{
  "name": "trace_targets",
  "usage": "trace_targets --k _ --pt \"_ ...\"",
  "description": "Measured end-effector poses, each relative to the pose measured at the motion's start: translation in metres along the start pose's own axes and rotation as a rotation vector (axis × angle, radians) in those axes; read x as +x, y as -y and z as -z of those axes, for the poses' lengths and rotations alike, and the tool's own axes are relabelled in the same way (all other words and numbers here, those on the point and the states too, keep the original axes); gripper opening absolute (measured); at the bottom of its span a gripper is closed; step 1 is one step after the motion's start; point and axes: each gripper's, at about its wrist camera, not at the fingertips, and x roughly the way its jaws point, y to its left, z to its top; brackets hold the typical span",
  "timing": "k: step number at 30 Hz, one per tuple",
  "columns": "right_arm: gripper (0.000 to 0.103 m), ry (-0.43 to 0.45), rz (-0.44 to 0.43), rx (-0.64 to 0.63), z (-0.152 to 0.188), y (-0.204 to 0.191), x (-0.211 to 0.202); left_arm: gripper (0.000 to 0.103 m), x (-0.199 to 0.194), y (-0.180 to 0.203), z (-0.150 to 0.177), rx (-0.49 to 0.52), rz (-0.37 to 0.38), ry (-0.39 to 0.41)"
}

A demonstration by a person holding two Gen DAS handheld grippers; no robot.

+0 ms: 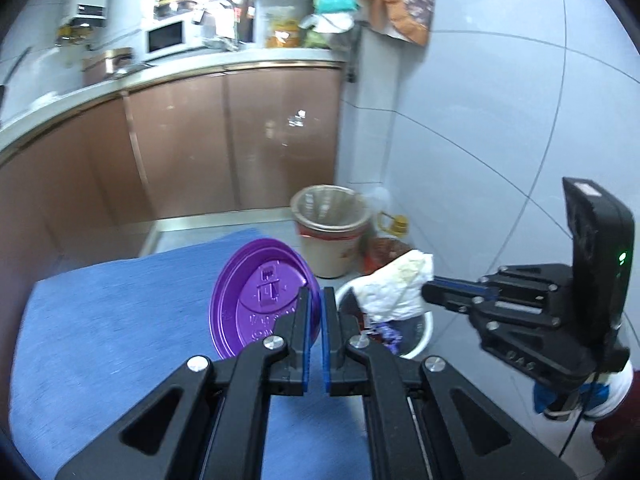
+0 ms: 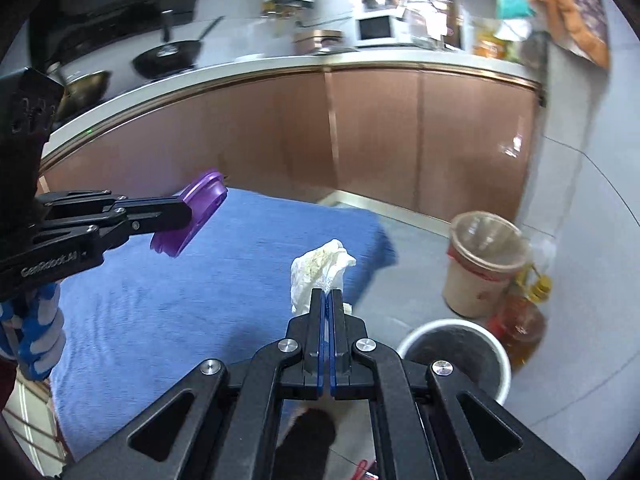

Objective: Collect trash
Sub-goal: 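Carry the purple lid and tissue in both tools over the bin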

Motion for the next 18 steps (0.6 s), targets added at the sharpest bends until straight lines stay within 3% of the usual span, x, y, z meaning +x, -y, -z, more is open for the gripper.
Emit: trace_targets --k 10,18 --pt "0.001 -0.071 0.135 0.173 0.024 0.096 0.041 0.004 0.115 0.045 -0.028 -0.032 0.132 -0.119" --pt "0.001 -0.151 0.196 0.277 0.05 0.159 0.09 0.004 0.203 0.065 -0.028 -0.038 0.162 -0.224"
